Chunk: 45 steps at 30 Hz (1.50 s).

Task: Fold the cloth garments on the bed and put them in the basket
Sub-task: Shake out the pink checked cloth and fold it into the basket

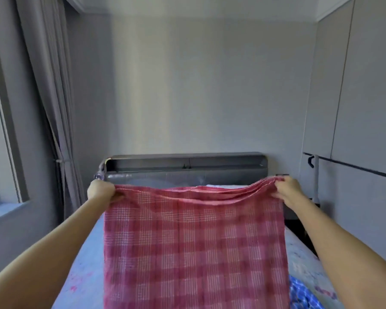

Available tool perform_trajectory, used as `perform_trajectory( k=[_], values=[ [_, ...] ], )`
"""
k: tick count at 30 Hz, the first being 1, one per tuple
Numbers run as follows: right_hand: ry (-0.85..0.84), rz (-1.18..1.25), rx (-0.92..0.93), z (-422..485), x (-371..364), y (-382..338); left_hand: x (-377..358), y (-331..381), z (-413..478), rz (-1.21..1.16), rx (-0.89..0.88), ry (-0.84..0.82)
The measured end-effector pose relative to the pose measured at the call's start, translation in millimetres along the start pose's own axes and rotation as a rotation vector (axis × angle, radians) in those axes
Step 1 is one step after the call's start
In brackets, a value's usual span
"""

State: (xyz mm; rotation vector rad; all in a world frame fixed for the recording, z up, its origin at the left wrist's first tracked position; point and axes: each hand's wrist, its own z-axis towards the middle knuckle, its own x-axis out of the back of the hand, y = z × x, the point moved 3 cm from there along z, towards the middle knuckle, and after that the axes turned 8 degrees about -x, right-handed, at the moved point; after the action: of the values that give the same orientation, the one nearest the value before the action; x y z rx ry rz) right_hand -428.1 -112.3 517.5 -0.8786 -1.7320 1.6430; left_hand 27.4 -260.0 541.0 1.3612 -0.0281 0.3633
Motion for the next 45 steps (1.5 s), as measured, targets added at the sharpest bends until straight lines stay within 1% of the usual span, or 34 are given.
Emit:
perform_trajectory(
  k=[1,2,3,4,6,7,9,11,14,18,21,24,28,31,34,37,41,43,45],
  values=[
    [-0.029,0.062,0.111,6,-15,-21,-4,15,15,-0.091,-0.057,0.114],
    [-0.060,0.181,0.223,10,-26,-50,-5,33,35,-0.222,-0.110,0.208],
    [-0.067,0.305,0.328,9,-30,-86,1,57,57,-0.310,-0.195,0.255],
    [-0.064,0.442,0.440,11,-31,-125,8,83,94,-0.400,-0.267,0.343],
    [-0.110,0.614,0.589,-2,-23,-179,31,126,126,-0.590,-0.370,0.442],
    [-0.134,0.651,0.634,-6,-18,-196,40,143,123,-0.633,-0.406,0.471],
    [-0.148,0.661,0.721,-11,-8,-218,46,168,112,-0.782,-0.421,0.429],
    [-0.143,0.644,0.758,-17,2,-225,45,184,80,-0.858,-0.423,0.380],
    [-0.096,0.619,0.754,-28,22,-213,39,177,53,-0.810,-0.458,0.331],
    [0.021,0.507,0.699,-46,54,-164,43,138,19,-0.719,-0.512,0.212],
    [0.091,0.455,0.635,-64,77,-112,49,101,-16,-0.668,-0.479,0.162],
    [0.182,0.283,0.511,-87,103,-42,56,53,-62,-0.446,-0.417,0.084],
    [0.146,0.101,0.335,-131,141,56,78,-33,-116,-0.199,-0.300,-0.012],
    [0.195,0.061,0.246,-175,175,106,90,-72,-162,-0.133,-0.309,-0.162],
    [0.236,0.074,0.220,-215,200,122,96,-85,-188,-0.226,-0.256,-0.232],
    [0.227,0.055,0.208,-241,211,123,100,-91,-208,-0.246,-0.176,-0.195],
    [0.190,0.013,0.161,-262,228,121,111,-88,-246,-0.230,-0.131,-0.198],
    [0.196,-0.012,0.148,-270,237,121,118,-88,-264,-0.234,-0.113,-0.181],
    [0.156,-0.070,0.139,-284,250,123,128,-88,-288,-0.239,-0.091,-0.135]
  ],
)
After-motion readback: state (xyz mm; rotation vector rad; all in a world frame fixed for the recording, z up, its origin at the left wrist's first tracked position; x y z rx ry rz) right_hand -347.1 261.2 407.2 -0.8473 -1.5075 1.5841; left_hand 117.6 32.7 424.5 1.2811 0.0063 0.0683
